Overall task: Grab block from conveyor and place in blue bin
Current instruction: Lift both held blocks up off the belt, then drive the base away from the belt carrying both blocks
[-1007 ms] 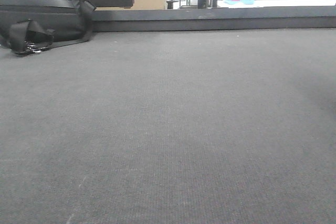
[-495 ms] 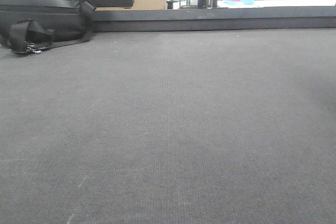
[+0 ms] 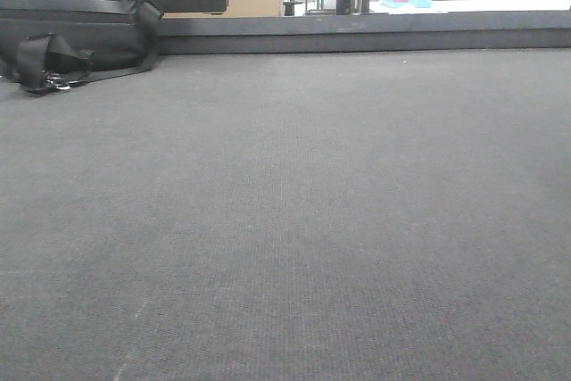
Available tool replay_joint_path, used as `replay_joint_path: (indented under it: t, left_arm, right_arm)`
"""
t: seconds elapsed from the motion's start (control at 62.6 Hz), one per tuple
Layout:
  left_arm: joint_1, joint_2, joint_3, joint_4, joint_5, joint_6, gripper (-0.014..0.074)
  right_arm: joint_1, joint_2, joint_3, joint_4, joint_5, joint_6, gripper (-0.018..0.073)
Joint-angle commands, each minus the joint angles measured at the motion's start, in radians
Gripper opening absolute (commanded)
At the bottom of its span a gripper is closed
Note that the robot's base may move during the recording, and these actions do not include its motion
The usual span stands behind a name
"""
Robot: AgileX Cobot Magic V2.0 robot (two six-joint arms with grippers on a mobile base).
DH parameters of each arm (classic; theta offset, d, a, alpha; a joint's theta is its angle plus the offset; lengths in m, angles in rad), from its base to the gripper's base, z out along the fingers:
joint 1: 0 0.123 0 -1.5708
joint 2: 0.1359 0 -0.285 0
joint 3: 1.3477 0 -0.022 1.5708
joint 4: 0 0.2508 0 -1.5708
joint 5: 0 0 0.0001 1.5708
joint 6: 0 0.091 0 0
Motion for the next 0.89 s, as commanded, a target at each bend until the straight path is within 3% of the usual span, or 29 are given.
replay_joint_path:
  t: [0.0,0.192,0.879]
  left_arm:
    - [0.029,-0.04,0.004,-0.01,-0.008,-0.007,-0.0111]
    - [0.062,-0.083,0.004,-0.01,-0.008,-0.007,-0.0111]
    - [0.062,-0.088,0.004,-0.01,-0.008,-0.007,-0.0111]
  right_arm:
    - [-0.003,-0.02,0.002,0.0,0.001,-0.004,-0.0162]
    - [-0.003,-0.027,0.002,0.0,0.016,-0.004,-0.0162]
    - [-0.003,-0.027,0.002,0.0,0.016,-0.004,-0.0162]
